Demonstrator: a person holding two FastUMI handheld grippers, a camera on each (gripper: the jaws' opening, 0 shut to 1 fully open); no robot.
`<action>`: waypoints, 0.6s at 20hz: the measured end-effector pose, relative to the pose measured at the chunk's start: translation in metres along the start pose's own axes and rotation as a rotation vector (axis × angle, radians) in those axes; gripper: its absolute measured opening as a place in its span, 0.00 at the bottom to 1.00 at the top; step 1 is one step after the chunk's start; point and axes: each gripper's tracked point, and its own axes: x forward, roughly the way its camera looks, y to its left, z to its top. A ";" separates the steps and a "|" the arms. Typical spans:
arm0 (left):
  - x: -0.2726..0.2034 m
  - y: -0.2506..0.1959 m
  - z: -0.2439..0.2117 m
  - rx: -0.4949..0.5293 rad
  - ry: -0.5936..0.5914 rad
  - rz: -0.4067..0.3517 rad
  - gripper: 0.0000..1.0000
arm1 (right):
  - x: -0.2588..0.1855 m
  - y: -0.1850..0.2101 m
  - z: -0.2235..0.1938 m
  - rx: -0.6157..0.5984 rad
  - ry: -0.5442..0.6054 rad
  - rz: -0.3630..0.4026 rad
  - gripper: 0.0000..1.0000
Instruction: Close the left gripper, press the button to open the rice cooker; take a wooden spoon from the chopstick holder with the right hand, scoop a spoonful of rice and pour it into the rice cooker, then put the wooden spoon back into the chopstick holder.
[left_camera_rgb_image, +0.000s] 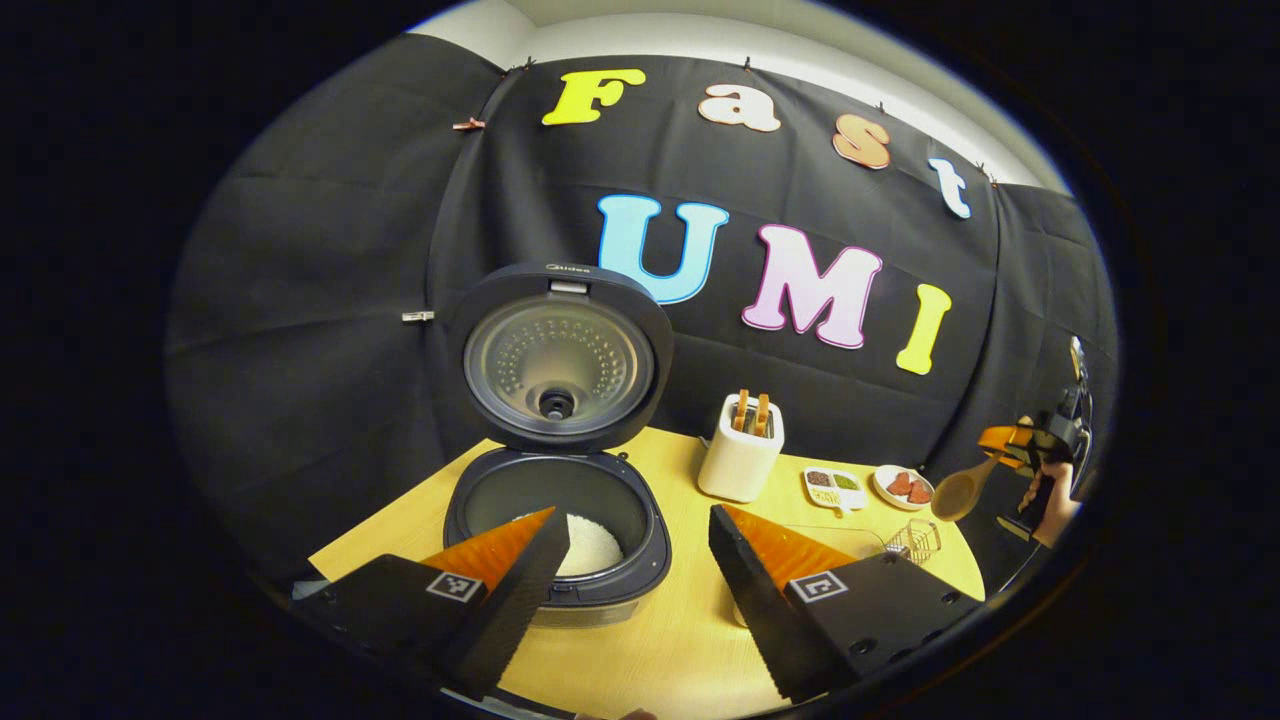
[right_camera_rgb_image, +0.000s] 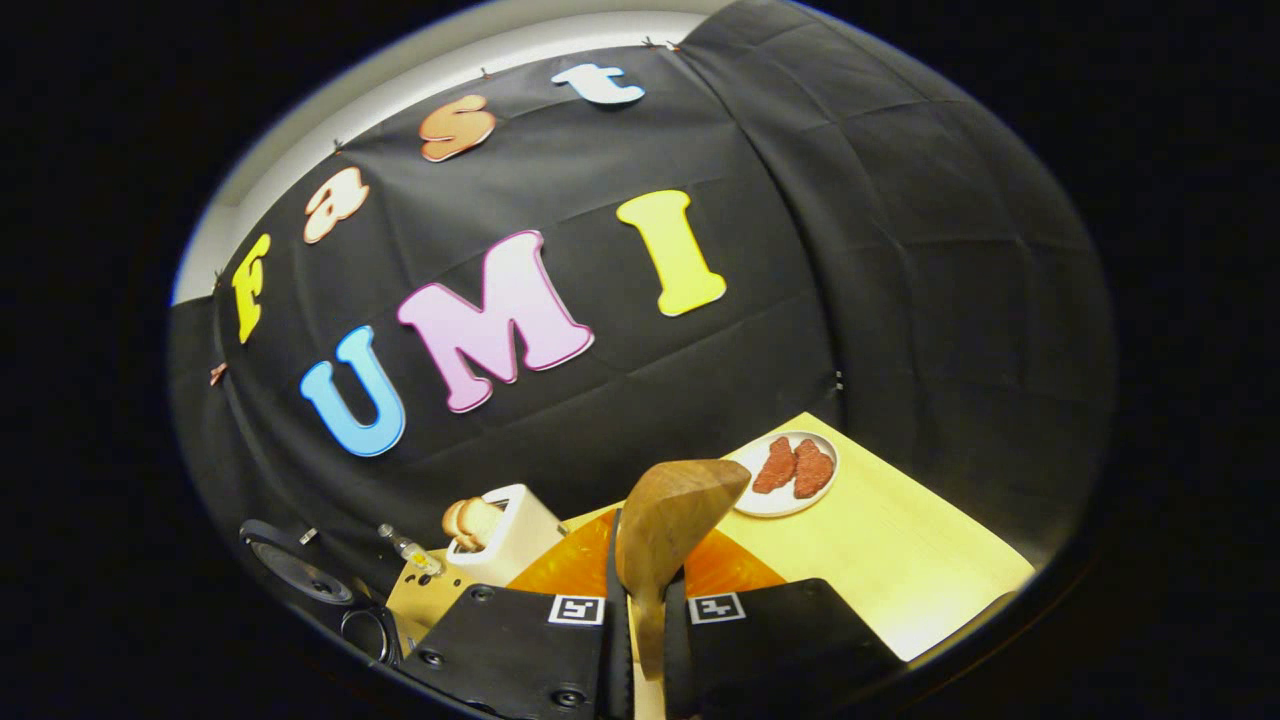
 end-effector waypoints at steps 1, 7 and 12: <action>0.000 -0.002 0.002 -0.003 0.004 0.009 0.95 | 0.005 -0.014 -0.003 0.013 0.005 -0.017 0.16; -0.003 -0.014 0.013 -0.006 0.010 0.065 0.95 | 0.037 -0.067 -0.044 0.050 0.082 -0.090 0.16; -0.008 -0.033 -0.001 -0.035 0.053 0.063 0.95 | 0.055 -0.081 -0.075 0.067 0.127 -0.120 0.16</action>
